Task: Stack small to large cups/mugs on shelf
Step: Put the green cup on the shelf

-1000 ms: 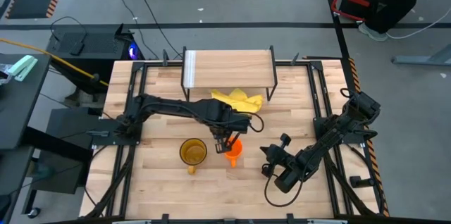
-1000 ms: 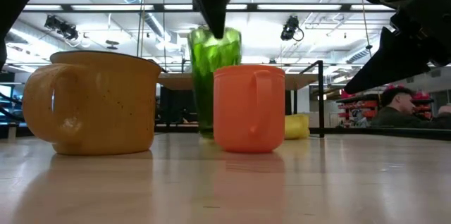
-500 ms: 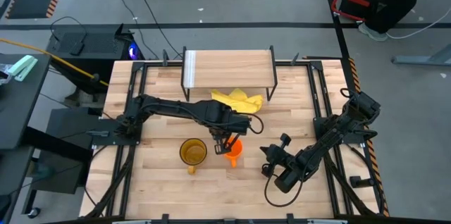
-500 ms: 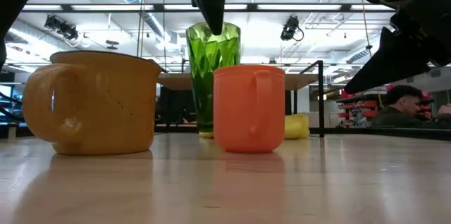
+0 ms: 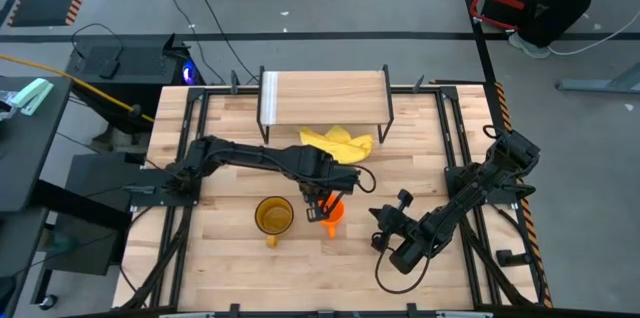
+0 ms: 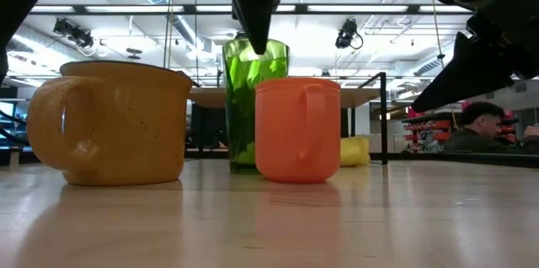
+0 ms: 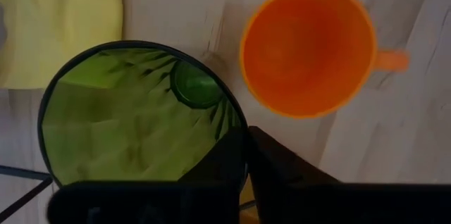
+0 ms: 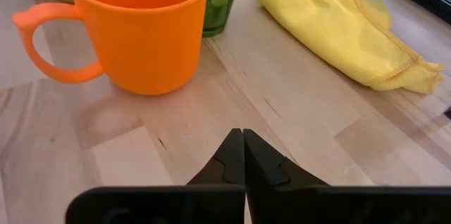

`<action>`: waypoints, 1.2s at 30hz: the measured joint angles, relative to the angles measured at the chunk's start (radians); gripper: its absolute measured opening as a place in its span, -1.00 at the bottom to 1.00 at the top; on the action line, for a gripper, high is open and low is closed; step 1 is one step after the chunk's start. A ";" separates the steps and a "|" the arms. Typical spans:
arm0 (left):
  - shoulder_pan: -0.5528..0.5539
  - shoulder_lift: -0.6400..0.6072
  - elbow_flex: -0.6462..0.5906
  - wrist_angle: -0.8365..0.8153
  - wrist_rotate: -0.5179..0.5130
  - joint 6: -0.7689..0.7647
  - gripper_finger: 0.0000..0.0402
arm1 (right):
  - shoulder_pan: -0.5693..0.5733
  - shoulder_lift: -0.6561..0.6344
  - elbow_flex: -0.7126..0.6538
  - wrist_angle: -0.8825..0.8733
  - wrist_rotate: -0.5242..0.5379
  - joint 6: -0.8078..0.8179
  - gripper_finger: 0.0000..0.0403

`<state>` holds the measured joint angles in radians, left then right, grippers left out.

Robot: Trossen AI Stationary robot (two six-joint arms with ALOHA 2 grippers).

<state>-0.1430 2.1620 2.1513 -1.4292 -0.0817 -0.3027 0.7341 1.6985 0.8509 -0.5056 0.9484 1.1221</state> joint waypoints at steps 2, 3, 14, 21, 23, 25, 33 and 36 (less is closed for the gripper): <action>0.002 0.000 0.000 0.003 0.000 0.000 -0.78 | 0.000 0.000 0.000 0.001 0.000 0.000 -1.00; 0.002 0.000 0.000 0.003 0.000 0.000 -0.75 | 0.000 0.000 0.000 0.000 0.000 0.000 -1.00; 0.002 0.000 0.000 0.002 0.001 -0.001 -0.60 | 0.000 0.000 0.000 0.000 0.000 0.000 -0.94; 0.002 0.000 0.022 -0.014 0.001 -0.014 -0.51 | 0.000 0.000 0.000 0.000 0.000 0.000 -0.95; 0.002 0.000 0.042 -0.027 0.001 -0.021 -0.49 | 0.000 0.000 0.000 0.000 0.000 0.000 -0.94; 0.002 0.000 0.071 -0.043 0.001 -0.027 -0.48 | 0.000 0.000 0.000 0.000 0.000 0.001 -0.93; 0.001 -0.004 0.189 -0.147 -0.009 -0.028 -0.49 | 0.000 -0.001 0.000 0.007 -0.004 0.001 -0.93; -0.010 -0.028 0.193 -0.141 -0.029 -0.026 -0.51 | -0.003 -0.005 0.009 0.005 -0.003 0.000 -0.94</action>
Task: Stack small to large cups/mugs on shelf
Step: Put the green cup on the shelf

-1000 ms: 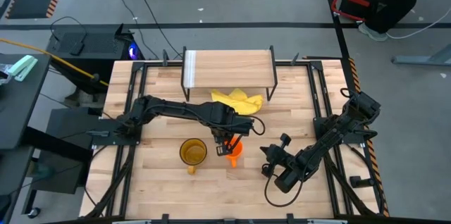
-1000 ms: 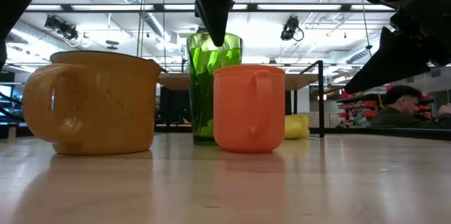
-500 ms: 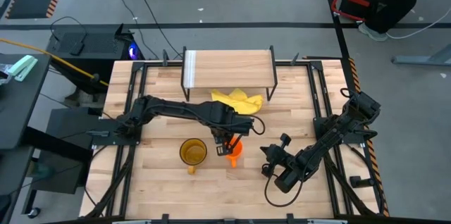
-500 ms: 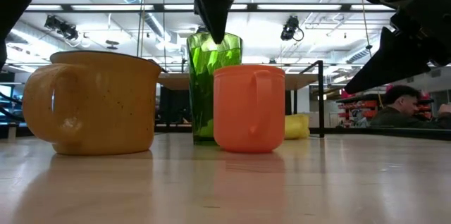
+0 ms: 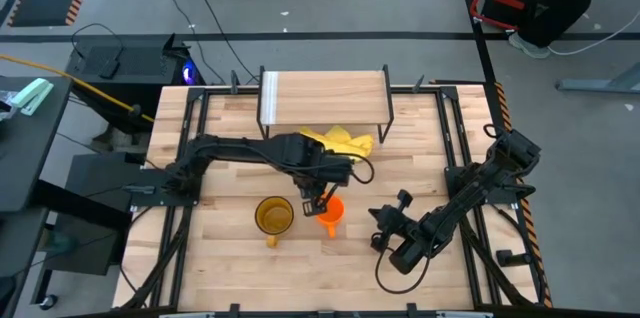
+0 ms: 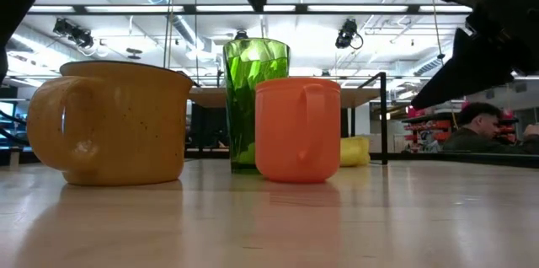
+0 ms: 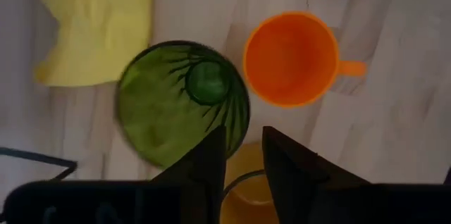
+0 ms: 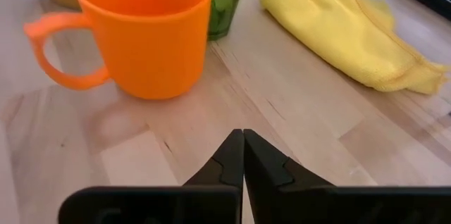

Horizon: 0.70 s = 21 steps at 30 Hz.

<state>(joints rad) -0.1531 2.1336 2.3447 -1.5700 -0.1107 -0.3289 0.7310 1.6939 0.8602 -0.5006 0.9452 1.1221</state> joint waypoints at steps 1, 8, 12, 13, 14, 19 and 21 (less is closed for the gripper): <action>-0.003 -0.016 0.000 0.000 -0.011 0.004 -0.51 | -0.002 -0.004 0.006 0.002 0.000 -0.006 -0.94; -0.038 -0.105 -0.013 -0.002 -0.218 -0.014 -0.51 | -0.016 -0.025 0.108 -0.007 0.011 -0.173 -0.93; -0.063 -0.149 -0.013 -0.001 -0.329 -0.053 -0.53 | -0.040 -0.058 0.195 -0.060 0.014 -0.277 -0.93; -0.071 -0.153 -0.013 -0.003 -0.349 -0.058 -0.54 | -0.047 -0.073 0.219 -0.084 0.012 -0.303 -0.93; -0.077 -0.155 -0.013 0.000 -0.374 -0.062 -0.54 | -0.056 -0.090 0.242 -0.107 0.012 -0.330 -0.94; -0.112 -0.188 -0.048 0.000 -0.467 -0.080 -0.53 | -0.114 -0.200 0.337 -0.151 -0.004 -0.452 -0.96; -0.119 -0.201 -0.092 0.000 -0.484 -0.089 -0.53 | -0.142 -0.246 0.366 -0.156 -0.030 -0.492 -0.95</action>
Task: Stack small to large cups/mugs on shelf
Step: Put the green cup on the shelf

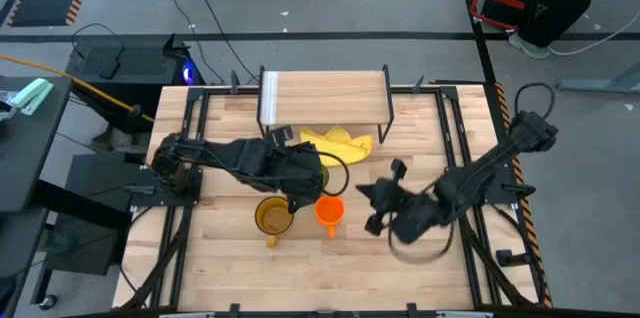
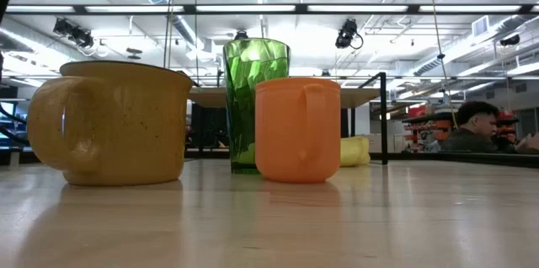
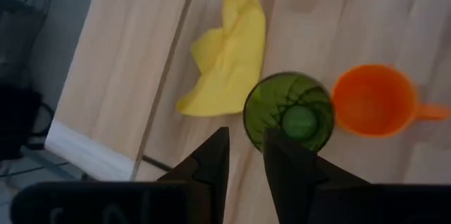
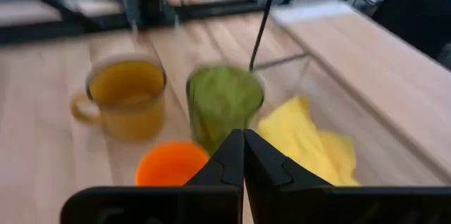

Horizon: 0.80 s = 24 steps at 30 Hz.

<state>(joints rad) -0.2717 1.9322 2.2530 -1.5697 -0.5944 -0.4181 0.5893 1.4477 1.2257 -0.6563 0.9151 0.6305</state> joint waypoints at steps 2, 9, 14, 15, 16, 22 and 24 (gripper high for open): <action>-0.001 -0.019 -0.061 -0.003 -0.018 -0.017 -0.54 | -0.026 -0.046 0.017 0.005 -0.039 -0.023 -0.95; 0.041 -0.188 -0.347 0.008 -0.075 -0.155 -0.60 | -0.132 -0.160 0.026 0.000 -0.171 -0.052 -0.94; 0.061 -0.352 -0.567 0.092 -0.103 -0.239 -0.64 | -0.204 -0.176 0.026 0.001 -0.291 -0.124 -0.94; 0.062 -0.385 -0.614 0.131 -0.103 -0.247 -0.64 | -0.219 -0.175 0.026 0.001 -0.316 -0.137 -0.94; 0.062 -0.415 -0.662 0.166 -0.103 -0.250 -0.65 | -0.233 -0.174 0.026 0.002 -0.339 -0.147 -0.93; 0.053 -0.591 -0.916 0.370 -0.101 -0.251 -0.66 | -0.308 -0.172 0.026 0.028 -0.461 -0.221 -0.89; 0.051 -0.633 -0.990 0.426 -0.101 -0.252 -0.65 | -0.332 -0.172 0.026 0.047 -0.516 -0.243 -0.87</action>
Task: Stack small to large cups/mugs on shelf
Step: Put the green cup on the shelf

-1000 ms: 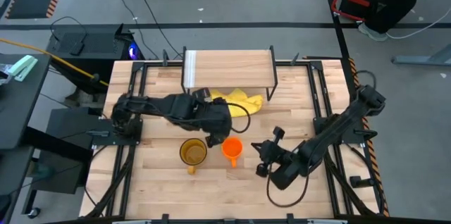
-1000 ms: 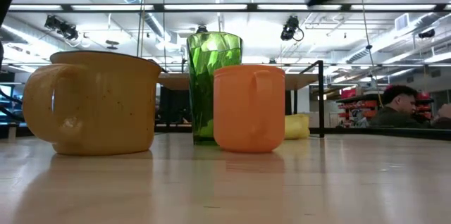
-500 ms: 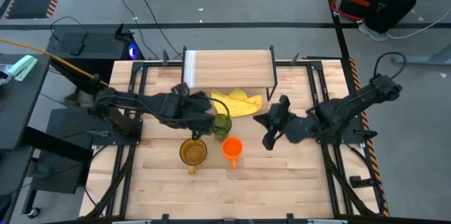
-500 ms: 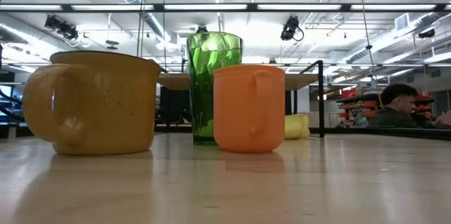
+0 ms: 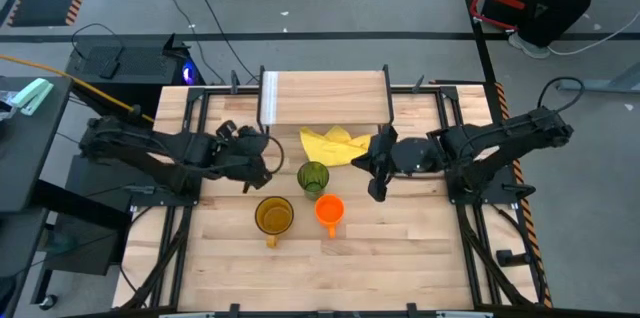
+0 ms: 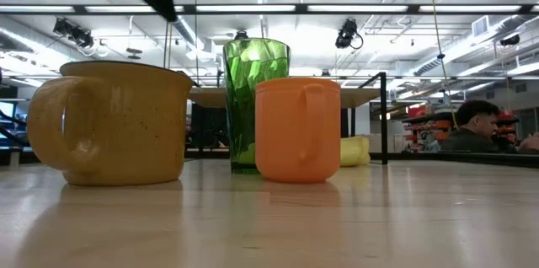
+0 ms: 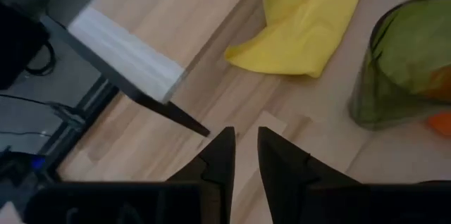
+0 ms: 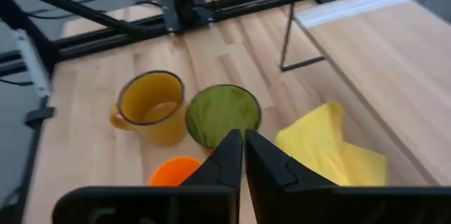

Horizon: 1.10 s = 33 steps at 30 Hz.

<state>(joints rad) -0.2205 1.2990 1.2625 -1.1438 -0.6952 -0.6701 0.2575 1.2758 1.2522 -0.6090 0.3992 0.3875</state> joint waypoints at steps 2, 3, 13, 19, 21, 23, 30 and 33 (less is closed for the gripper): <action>-0.005 -0.041 -0.066 0.060 0.000 0.001 -0.65 | -0.020 0.000 0.000 0.016 -0.048 -0.006 -0.84; -0.008 -0.056 -0.094 0.088 -0.002 0.000 -0.65 | -0.030 0.000 0.000 0.021 -0.068 -0.007 -0.83; -0.087 -0.111 -0.292 0.222 -0.007 -0.086 -0.68 | -0.081 0.011 0.000 0.032 -0.121 0.009 -0.62; -0.147 -0.111 -0.362 0.243 -0.071 -0.168 -0.67 | -0.124 0.084 0.049 0.036 -0.139 0.009 -0.58; -0.159 -0.112 -0.383 0.248 -0.095 -0.193 -0.69 | -0.148 0.126 0.097 -0.010 -0.158 0.009 -0.59; -0.172 -0.112 -0.401 0.265 -0.115 -0.209 -0.71 | -0.170 0.180 0.164 -0.083 -0.162 0.009 -0.59; -0.228 -0.112 -0.458 0.370 -0.175 -0.201 -0.79 | -0.221 0.342 0.403 -0.317 -0.170 0.009 -0.58; -0.261 -0.112 -0.479 0.411 -0.218 -0.198 -0.83 | -0.237 0.399 0.499 -0.407 -0.173 0.011 -0.58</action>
<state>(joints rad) -0.4816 1.1870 0.7835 -0.7333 -0.9132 -0.8680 0.0201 1.6749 1.7507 -1.0163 0.2260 0.3983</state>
